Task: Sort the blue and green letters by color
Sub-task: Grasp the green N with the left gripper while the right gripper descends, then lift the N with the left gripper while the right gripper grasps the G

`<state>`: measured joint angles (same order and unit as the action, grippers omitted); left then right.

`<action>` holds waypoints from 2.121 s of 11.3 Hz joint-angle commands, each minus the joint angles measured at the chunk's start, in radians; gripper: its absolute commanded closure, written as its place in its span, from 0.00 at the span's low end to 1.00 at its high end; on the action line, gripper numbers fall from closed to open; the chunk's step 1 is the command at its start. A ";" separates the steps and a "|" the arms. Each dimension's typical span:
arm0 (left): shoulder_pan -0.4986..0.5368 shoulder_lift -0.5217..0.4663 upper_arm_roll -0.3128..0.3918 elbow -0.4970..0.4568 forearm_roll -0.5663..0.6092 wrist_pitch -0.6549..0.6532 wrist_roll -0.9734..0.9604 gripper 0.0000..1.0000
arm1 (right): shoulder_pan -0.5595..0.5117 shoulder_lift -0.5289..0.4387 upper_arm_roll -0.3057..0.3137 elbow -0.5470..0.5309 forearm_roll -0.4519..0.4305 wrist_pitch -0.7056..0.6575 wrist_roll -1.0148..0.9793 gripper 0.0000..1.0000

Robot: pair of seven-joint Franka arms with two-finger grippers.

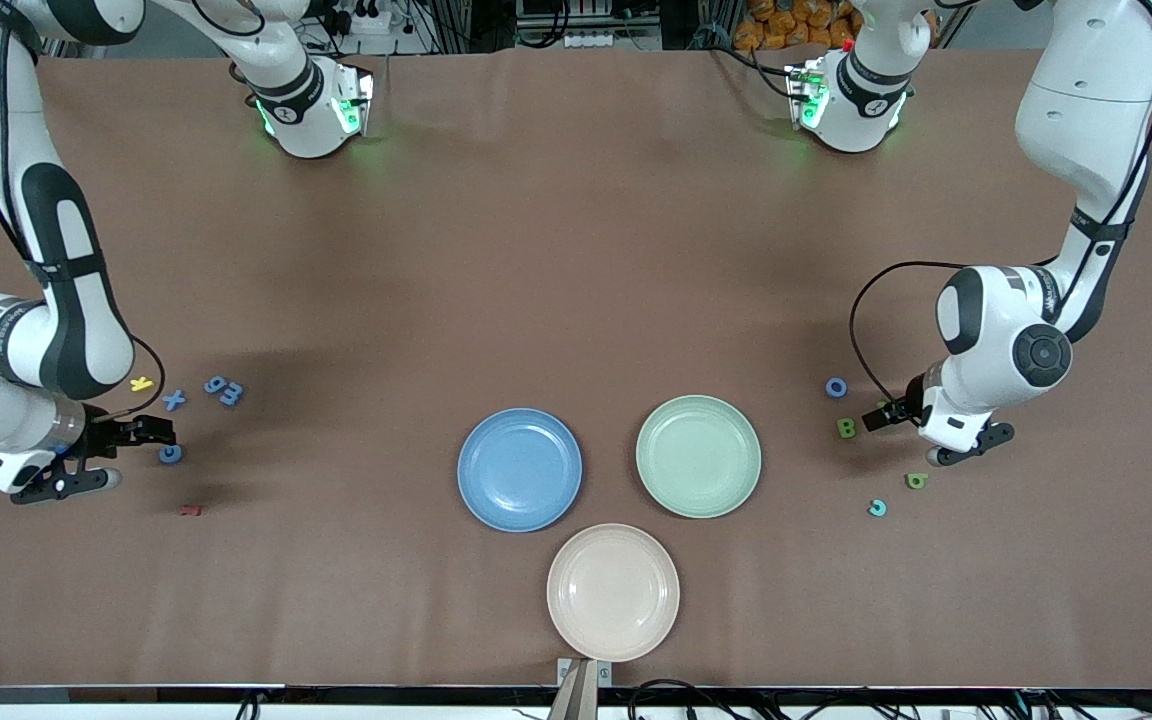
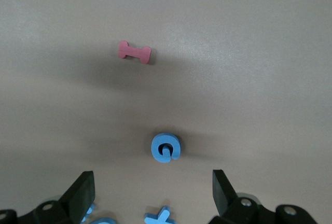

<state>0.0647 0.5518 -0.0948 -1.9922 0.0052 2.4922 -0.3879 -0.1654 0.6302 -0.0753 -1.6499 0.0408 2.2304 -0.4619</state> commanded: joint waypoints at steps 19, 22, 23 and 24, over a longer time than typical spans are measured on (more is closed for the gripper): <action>0.004 -0.041 0.009 -0.123 0.016 0.128 -0.028 0.79 | -0.016 0.045 0.011 -0.105 0.022 0.200 -0.075 0.00; 0.004 -0.050 0.009 -0.120 0.018 0.128 -0.025 0.95 | -0.022 0.049 0.011 -0.103 0.022 0.209 -0.077 0.00; 0.003 -0.058 0.010 -0.116 0.018 0.123 -0.025 0.96 | -0.022 0.051 0.011 -0.103 0.022 0.210 -0.077 0.00; -0.002 -0.075 0.010 -0.112 0.018 0.119 -0.025 0.99 | -0.022 0.052 0.011 -0.103 0.022 0.212 -0.077 0.00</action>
<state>0.0745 0.4990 -0.0828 -2.0993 0.0056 2.5905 -0.3888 -0.1707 0.7040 -0.0768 -1.7314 0.0511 2.4438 -0.5167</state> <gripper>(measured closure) 0.670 0.000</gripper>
